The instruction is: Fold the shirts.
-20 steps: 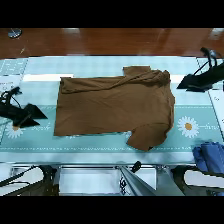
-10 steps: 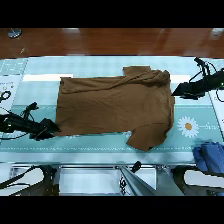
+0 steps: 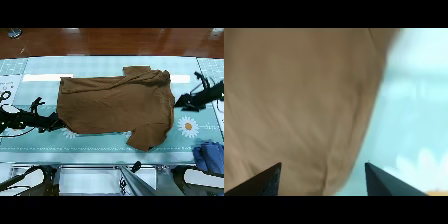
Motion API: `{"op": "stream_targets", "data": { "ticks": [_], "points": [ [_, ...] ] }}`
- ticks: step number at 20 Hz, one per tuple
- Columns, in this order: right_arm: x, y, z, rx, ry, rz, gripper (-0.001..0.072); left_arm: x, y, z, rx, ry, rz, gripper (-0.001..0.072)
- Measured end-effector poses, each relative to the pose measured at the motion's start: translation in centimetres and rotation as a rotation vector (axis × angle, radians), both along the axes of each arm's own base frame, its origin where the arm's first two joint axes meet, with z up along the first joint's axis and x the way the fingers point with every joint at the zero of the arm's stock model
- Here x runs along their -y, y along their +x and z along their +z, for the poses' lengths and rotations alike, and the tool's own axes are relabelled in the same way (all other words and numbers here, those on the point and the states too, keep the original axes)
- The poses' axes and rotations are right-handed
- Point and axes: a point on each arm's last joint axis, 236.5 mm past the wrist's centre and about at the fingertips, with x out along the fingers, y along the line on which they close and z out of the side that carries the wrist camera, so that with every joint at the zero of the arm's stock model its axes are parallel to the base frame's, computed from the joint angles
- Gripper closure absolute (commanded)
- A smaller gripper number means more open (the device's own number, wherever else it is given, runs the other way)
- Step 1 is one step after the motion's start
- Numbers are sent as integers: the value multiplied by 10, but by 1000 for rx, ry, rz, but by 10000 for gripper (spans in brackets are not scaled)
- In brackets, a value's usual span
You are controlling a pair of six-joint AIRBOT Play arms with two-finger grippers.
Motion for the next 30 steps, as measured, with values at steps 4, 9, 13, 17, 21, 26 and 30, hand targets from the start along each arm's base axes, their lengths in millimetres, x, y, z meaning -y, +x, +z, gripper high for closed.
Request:
{"op": "stream_targets", "data": {
  "ticks": [4,9,13,17,21,26,30],
  "points": [
    [-17,-51,-14,-41,104,-66,120,1,-2,1,10,-1,-29,689],
    [-22,-69,-27,6,83,-134,121,3,-6,2,8,-6,-58,689],
    [-24,-66,-41,40,74,-211,165,3,-7,2,7,-10,-67,689],
    [-36,-56,-51,71,65,-266,400,3,-7,2,9,-10,-68,689],
    [-40,-41,-53,122,0,-235,680,-1,-2,6,37,13,-72,691],
    [-37,21,55,417,-15,-186,680,-16,60,100,376,112,-61,691],
    [-42,53,244,891,-39,-176,681,-17,99,306,964,238,4,691]
  ]
}}
